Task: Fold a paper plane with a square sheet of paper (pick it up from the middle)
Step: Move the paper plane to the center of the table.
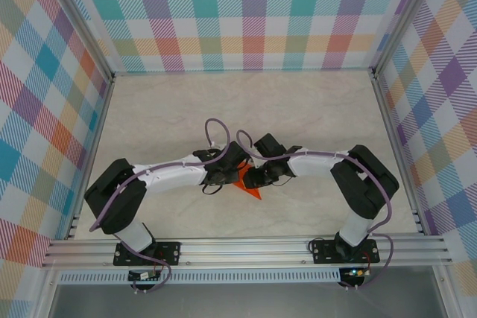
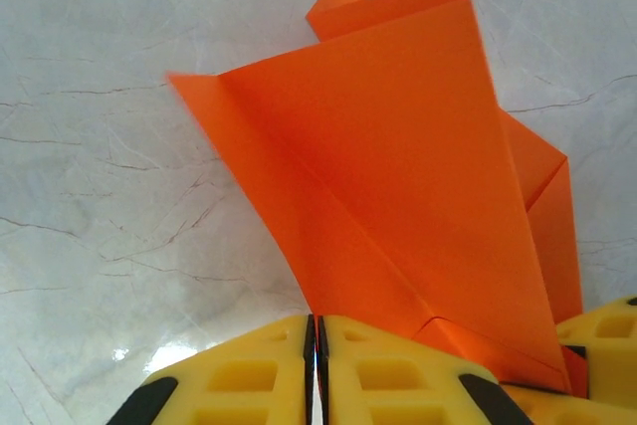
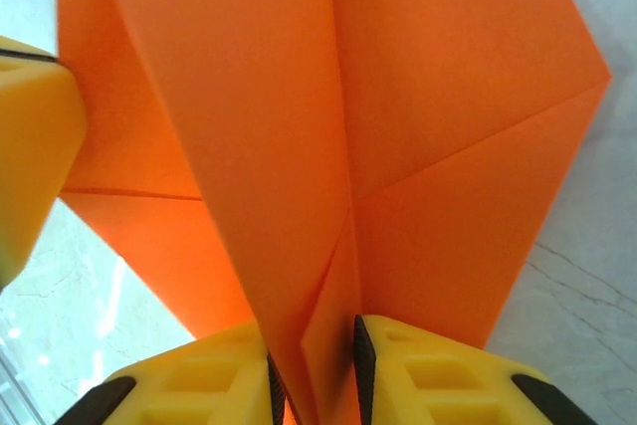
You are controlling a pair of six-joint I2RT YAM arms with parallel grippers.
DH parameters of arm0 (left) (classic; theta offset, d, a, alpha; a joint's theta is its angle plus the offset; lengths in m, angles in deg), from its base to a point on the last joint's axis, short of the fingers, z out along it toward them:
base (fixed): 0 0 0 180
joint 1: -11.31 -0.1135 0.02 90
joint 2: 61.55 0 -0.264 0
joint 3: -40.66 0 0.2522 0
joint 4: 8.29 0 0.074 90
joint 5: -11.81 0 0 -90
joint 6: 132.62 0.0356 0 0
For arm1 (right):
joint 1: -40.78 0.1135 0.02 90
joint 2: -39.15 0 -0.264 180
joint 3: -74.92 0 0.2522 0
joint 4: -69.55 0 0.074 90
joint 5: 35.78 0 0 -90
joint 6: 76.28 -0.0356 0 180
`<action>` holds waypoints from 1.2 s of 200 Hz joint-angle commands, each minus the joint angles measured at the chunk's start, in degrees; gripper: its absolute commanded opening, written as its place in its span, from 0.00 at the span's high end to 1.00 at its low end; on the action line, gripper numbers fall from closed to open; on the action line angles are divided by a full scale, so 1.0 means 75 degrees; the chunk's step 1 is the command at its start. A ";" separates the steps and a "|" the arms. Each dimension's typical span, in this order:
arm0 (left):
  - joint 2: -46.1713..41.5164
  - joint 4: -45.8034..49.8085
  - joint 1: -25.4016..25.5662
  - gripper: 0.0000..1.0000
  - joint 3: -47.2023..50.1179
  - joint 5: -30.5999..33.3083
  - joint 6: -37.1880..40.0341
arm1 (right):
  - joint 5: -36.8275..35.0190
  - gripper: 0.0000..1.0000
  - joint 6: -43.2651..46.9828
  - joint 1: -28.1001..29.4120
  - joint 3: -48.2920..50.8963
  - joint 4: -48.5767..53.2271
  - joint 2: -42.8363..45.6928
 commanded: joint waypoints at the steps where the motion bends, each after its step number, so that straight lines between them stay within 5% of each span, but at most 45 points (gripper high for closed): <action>1: -0.0346 -0.0123 -0.0048 0.86 0.0158 -0.0139 -0.0027 | -0.0260 0.75 0.0198 0.0125 -0.0279 0.0301 -0.0172; 83: -0.2050 -0.0059 -0.0048 0.77 0.0855 0.0153 -0.0364 | -0.1338 0.92 -0.0026 0.0360 -0.0679 0.1026 0.0251; 145: -0.3657 0.0414 -0.0085 0.69 0.1456 0.1028 -0.0542 | -0.4384 0.94 -0.1163 0.0329 -0.1864 0.3392 0.0406; 240: -0.3843 0.0505 -0.0238 0.67 0.1801 0.0872 -0.0625 | -0.4152 0.92 -0.2434 0.0313 -0.3272 0.3612 -0.1808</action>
